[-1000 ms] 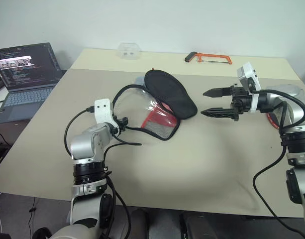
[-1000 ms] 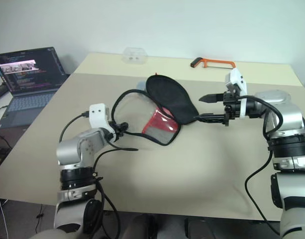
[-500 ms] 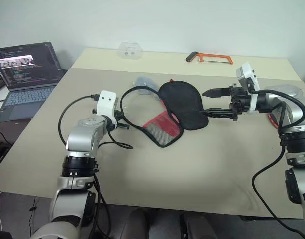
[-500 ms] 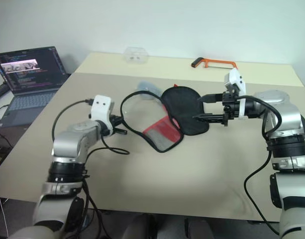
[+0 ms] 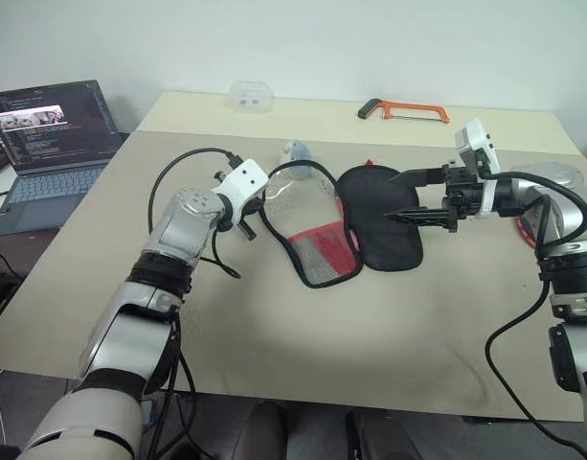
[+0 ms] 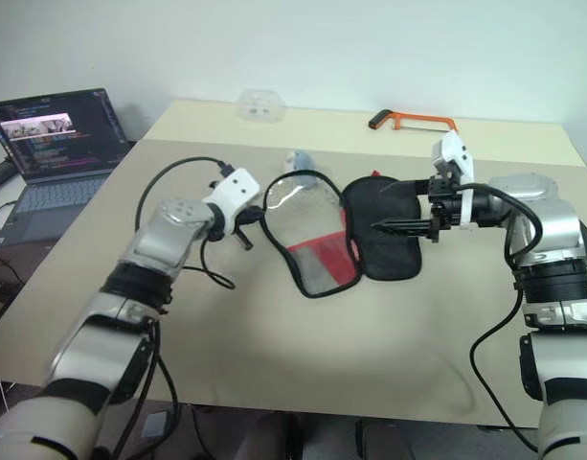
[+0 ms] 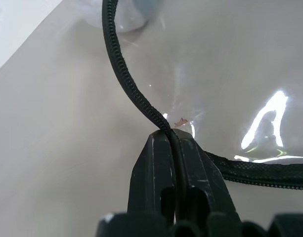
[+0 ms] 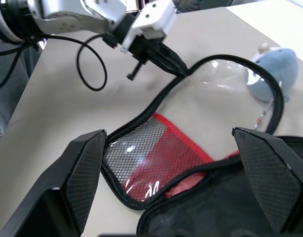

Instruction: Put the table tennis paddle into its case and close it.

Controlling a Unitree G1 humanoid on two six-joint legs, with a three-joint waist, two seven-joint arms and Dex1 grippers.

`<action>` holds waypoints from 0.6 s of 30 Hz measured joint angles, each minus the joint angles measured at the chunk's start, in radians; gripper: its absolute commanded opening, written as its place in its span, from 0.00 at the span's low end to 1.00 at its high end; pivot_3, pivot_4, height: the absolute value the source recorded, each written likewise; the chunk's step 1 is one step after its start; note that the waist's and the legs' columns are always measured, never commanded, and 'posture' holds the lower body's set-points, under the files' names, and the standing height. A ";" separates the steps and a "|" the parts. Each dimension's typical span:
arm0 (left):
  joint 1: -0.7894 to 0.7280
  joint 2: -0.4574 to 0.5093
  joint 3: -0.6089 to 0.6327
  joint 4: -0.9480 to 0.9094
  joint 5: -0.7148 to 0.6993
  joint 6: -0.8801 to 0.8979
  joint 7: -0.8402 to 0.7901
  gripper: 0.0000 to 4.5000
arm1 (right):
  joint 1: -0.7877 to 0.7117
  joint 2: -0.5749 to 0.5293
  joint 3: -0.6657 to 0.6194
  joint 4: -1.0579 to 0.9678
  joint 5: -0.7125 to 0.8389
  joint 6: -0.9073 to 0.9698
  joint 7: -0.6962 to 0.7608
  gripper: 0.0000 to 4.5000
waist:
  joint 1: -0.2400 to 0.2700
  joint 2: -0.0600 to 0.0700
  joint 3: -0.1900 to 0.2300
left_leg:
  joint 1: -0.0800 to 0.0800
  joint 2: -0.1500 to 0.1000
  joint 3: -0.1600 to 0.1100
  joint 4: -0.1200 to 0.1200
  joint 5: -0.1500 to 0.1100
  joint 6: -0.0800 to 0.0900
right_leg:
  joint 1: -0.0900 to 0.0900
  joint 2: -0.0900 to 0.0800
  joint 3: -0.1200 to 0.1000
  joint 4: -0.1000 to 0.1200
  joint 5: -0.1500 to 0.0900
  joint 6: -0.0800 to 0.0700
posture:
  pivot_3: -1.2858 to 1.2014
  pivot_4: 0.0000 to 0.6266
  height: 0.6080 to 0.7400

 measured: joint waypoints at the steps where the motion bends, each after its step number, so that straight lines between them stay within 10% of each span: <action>1: -0.009 -0.007 -0.004 0.019 0.009 -0.014 0.004 0.00 | -0.002 0.001 0.000 0.000 0.000 0.000 0.000 1.00 | 0.000 0.000 0.000 | 0.000 0.000 0.000 0.000 0.000 0.000 | 0.000 0.000 0.000 0.000 0.000 0.000 | 0.52 0.24 1.00; 10: -0.165 -0.137 0.003 0.320 0.079 -0.201 0.067 0.00 | -0.002 -0.004 -0.001 -0.004 0.000 0.002 -0.009 1.00 | 0.000 0.000 0.000 | 0.000 0.000 0.001 0.000 0.000 0.000 | -0.001 0.000 0.001 0.000 0.000 0.000 | 0.52 0.24 1.00; 18: -0.092 -0.168 0.052 0.166 0.045 -0.093 0.047 0.00 | 0.024 -0.029 -0.011 -0.039 0.002 0.021 -0.021 1.00 | -0.001 0.000 0.000 | -0.001 0.000 0.000 -0.001 0.000 0.000 | -0.001 0.000 0.001 0.000 0.000 0.000 | 0.52 0.24 1.00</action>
